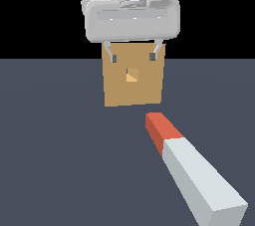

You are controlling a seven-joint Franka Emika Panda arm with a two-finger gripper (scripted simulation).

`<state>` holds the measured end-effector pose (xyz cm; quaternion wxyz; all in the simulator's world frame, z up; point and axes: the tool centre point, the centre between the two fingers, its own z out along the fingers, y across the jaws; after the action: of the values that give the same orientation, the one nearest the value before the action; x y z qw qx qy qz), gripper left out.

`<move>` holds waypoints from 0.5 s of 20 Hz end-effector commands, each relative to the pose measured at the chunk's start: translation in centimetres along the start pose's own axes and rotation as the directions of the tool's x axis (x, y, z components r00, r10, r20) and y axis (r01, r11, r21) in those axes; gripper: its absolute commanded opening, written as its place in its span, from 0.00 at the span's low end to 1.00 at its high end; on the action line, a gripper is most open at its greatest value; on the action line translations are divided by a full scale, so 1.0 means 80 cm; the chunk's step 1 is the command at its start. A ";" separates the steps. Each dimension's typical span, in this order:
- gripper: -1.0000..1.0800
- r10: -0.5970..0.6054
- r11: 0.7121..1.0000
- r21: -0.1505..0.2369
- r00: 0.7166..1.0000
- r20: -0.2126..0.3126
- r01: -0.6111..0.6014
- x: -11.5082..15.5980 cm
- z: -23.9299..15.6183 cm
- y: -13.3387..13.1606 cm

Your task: Insert the peg into the horizontal hole in a box.

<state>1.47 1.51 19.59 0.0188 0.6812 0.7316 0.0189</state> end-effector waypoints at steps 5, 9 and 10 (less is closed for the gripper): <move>0.96 -0.002 1.000 0.001 1.000 0.000 0.002 -0.005 0.004 0.002; 0.96 -0.008 1.000 0.005 1.000 0.000 0.008 -0.020 0.016 0.008; 0.96 -0.010 1.000 0.007 1.000 0.000 0.010 -0.026 0.021 0.010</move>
<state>2.22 0.12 18.46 0.0173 0.6780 0.7346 0.0174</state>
